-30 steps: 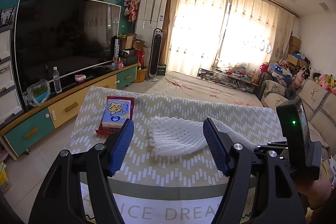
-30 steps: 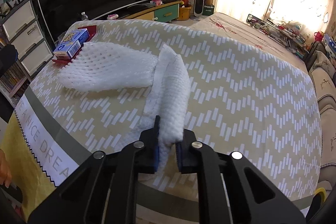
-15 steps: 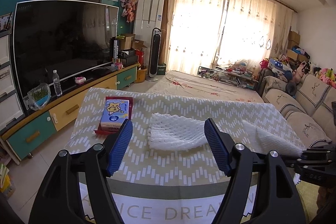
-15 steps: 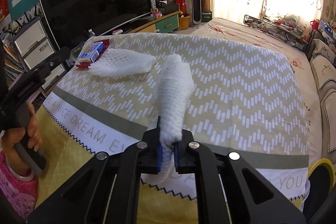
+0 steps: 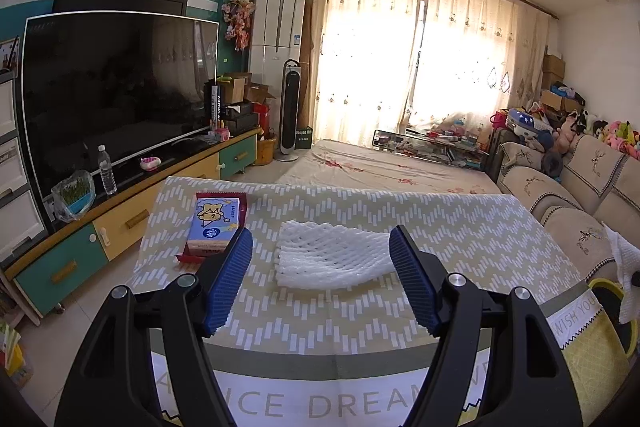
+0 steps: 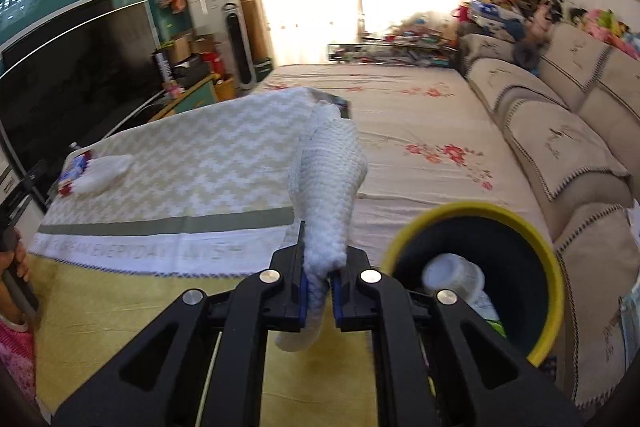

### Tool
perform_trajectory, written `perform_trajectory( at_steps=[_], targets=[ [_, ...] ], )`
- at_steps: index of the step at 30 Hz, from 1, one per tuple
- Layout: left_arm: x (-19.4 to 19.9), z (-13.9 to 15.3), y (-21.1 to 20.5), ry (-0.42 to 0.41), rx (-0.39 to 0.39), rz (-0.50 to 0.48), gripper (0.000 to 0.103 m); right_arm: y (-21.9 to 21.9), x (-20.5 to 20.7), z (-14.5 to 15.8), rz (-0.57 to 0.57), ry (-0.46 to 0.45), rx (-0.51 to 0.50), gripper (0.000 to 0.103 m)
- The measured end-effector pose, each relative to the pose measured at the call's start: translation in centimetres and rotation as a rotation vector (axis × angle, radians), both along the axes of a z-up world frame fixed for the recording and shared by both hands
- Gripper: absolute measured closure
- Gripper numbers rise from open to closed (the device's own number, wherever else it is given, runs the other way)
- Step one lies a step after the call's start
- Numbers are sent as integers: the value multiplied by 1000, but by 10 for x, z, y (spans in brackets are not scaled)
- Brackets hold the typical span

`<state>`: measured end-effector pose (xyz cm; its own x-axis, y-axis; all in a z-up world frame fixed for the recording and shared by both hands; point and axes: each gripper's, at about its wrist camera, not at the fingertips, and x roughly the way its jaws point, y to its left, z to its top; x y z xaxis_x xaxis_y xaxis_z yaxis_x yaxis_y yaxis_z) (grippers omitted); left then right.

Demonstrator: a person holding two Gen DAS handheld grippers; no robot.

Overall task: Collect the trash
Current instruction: 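Carry the foam sleeve over the bin and open the right gripper, then move the left gripper to the second white foam sleeve and grasp it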

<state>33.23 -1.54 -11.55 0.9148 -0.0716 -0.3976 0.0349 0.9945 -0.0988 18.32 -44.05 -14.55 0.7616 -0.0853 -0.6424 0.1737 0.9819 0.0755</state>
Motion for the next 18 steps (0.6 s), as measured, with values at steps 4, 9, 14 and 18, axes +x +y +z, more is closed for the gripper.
perform_trajectory(
  at_steps=[4,9,14,18],
  targets=[
    [-1,0,0,-1,3,0,32,-54,-7,-18,-146,65,-42,92],
    [0,-1,-2,5,11,0,32,-82,6,-52,-224,170,-65,92],
    [2,-1,-3,12,20,-5,32,-86,24,-80,-236,292,-137,72],
    [3,-1,-4,14,21,-6,32,-84,27,-83,-238,338,-203,50]
  ],
)
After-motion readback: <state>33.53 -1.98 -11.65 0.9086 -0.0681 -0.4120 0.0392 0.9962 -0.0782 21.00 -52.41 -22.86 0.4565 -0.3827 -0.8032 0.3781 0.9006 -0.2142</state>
